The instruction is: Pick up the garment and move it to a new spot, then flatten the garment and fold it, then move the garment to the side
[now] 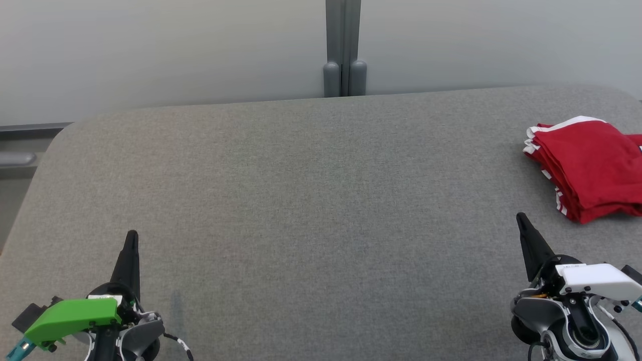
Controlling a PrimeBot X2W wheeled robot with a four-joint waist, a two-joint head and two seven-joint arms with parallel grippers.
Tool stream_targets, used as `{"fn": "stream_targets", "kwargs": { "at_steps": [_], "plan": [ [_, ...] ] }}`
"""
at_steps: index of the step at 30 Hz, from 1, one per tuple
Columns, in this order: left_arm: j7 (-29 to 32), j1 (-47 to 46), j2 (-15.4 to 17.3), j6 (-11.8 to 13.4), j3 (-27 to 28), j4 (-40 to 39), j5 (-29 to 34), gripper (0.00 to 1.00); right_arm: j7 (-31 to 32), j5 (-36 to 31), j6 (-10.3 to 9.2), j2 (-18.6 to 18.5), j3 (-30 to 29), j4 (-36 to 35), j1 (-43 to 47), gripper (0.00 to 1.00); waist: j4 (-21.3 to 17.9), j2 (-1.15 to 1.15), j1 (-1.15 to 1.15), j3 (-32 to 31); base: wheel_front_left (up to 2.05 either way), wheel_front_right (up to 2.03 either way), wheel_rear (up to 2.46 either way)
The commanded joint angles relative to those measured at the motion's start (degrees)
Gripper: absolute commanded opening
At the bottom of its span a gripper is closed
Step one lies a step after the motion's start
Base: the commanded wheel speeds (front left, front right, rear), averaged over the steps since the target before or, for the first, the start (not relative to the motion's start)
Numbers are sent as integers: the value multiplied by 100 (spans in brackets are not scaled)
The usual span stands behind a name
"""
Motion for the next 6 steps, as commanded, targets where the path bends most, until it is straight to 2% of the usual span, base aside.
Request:
{"fn": "stream_targets", "kwargs": {
  "at_steps": [1,6],
  "plan": [
    [23,-63,3,-37,12,-14,-11,0,23,-32,1,-3,-10,10,-36,0,0,0,0,0,0,0,0],
    [23,-63,3,-37,13,-13,-11,0,28,-37,1,1,-13,11,-37,0,0,0,0,0,0,0,0]
  ]
}}
